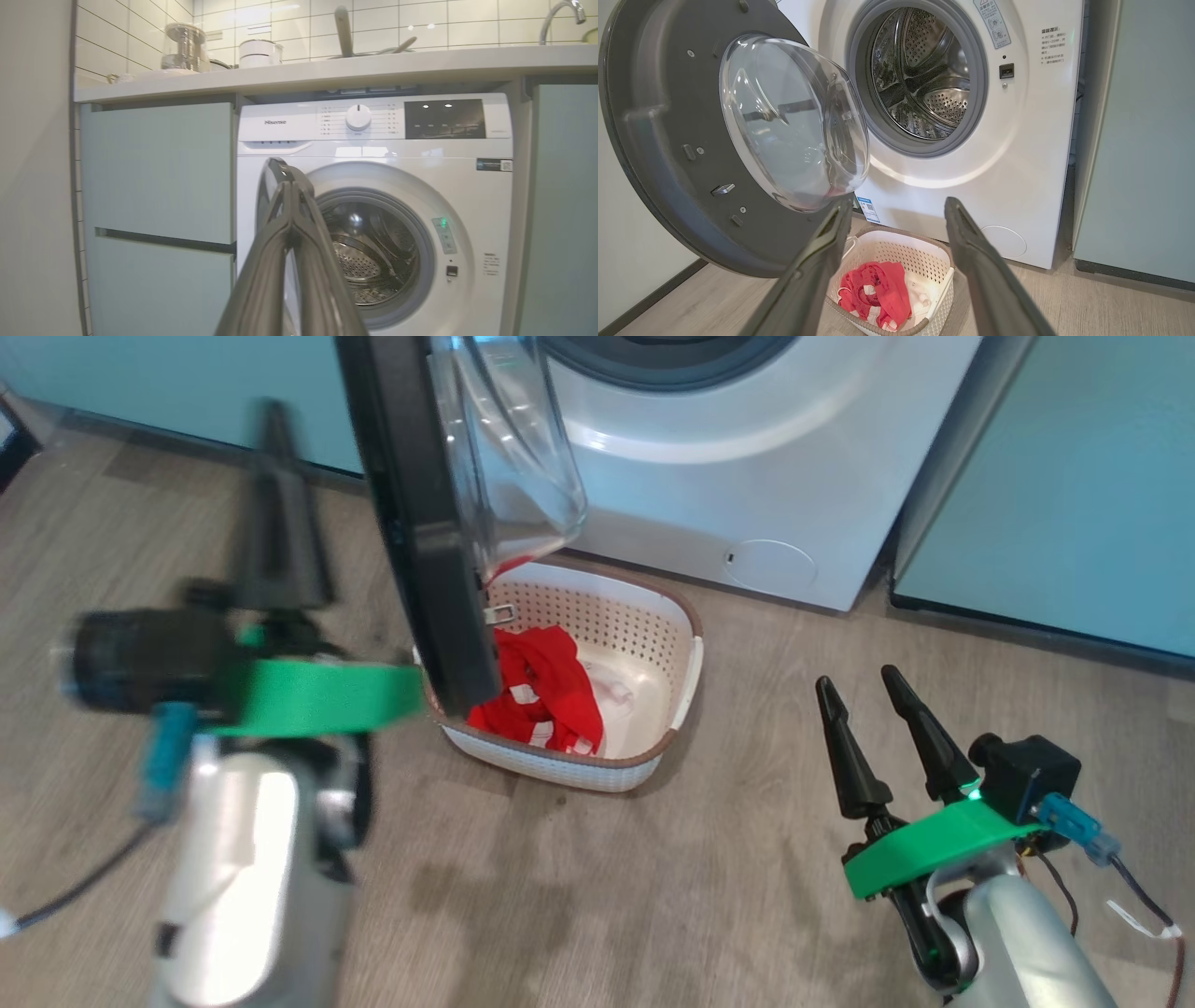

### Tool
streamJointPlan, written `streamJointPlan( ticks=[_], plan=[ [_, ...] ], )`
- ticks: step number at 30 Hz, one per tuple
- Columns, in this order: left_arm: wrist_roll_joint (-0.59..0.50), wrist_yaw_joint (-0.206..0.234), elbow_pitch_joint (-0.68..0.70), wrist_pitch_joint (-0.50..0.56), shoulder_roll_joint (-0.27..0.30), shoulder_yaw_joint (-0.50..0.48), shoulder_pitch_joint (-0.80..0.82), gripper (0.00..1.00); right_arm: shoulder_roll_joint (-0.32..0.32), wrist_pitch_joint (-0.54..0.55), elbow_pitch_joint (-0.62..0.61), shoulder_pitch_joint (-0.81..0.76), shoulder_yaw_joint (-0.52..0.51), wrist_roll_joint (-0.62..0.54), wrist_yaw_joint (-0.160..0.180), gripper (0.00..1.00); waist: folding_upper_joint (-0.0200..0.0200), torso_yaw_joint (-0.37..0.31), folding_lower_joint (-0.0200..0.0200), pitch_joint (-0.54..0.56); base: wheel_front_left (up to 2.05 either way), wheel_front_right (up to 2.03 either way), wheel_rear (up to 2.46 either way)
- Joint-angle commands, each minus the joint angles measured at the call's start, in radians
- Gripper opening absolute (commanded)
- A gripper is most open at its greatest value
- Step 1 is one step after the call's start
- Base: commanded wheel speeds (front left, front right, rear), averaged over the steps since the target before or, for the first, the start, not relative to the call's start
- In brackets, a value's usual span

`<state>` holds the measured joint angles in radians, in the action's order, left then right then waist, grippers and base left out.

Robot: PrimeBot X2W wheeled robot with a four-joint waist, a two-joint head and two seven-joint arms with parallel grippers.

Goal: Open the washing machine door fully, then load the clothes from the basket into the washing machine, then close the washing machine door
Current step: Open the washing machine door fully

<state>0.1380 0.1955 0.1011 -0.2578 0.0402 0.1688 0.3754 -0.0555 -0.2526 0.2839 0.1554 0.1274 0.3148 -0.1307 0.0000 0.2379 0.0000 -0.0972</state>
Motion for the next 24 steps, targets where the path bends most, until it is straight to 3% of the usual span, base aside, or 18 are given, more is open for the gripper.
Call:
streamJointPlan(
  ticks=[1,11,24],
  plan=[
    [0.012,-0.005,0.001,-0.004,0.01,0.012,0.041,0.0,0.005,-0.009,-0.028,0.038,0.025,-0.012,0.0,1.0,0.0,-0.013,0.0,-0.006,0.0,0.0,0.0],
    [0.108,-0.012,-0.202,-0.004,0.01,0.164,0.007,0.0,0.005,-0.009,-0.023,0.05,0.036,-0.013,0.0,1.0,0.0,-0.077,0.0,-0.026,0.0,0.0,0.0],
    [0.161,-0.009,-0.397,-0.004,0.01,0.147,0.017,0.0,0.005,-0.009,-0.022,0.053,0.031,-0.014,0.0,1.0,0.0,-0.079,0.0,-0.041,0.0,0.0,0.0]
  ],
)
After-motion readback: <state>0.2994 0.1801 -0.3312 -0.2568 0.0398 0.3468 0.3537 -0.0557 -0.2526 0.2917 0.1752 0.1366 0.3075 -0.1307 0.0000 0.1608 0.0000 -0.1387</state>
